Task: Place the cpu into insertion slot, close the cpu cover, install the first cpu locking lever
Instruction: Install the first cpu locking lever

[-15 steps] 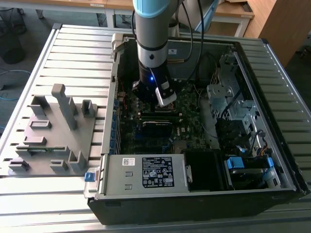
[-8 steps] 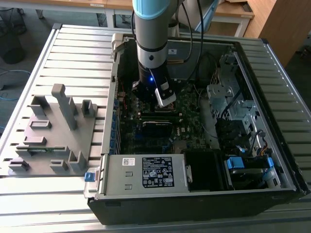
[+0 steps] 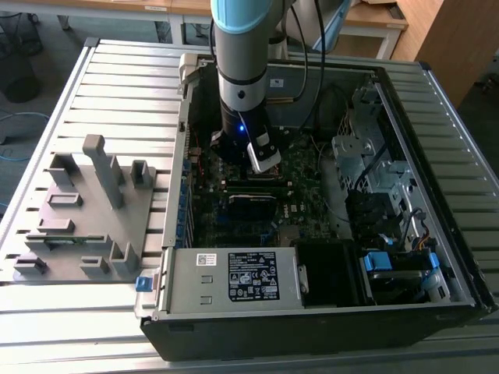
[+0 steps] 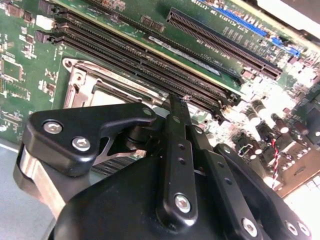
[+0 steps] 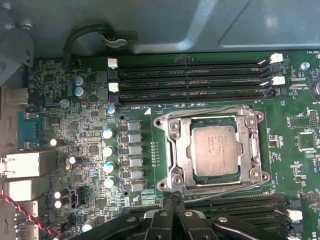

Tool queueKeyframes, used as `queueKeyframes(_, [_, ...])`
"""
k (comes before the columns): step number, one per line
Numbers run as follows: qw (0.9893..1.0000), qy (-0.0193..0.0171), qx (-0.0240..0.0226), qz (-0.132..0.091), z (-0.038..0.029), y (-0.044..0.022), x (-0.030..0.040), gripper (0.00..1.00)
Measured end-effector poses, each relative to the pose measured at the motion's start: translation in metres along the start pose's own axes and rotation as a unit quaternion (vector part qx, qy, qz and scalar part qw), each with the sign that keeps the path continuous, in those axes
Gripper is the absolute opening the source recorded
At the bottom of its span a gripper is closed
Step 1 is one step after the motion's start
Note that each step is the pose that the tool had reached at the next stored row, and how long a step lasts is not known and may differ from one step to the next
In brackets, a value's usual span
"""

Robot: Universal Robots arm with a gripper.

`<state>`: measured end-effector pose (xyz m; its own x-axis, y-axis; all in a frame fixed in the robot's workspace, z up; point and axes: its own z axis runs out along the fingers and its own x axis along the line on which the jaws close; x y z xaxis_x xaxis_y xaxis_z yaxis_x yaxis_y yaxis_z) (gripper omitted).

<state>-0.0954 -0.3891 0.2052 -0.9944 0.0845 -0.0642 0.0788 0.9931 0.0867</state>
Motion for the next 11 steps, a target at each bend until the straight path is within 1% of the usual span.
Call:
queueKeyframes(3, [1.0,0.0,-0.0005,0.0,0.0,-0.0003,0.0029,0.1])
queueKeyframes(6, [1.0,0.0001,-0.0024,0.0,0.0008,-0.0006,0.006,0.1])
queueKeyframes(8, [1.0,0.0003,-0.0036,0.0,0.002,-0.0007,0.0065,0.1])
queueKeyframes(10, [1.0,0.0005,-0.0058,0.0,0.003,-0.0009,0.0068,0.1])
queueKeyframes(11, [1.0,0.0007,-0.0079,0.001,0.0033,-0.0009,0.0069,0.1])
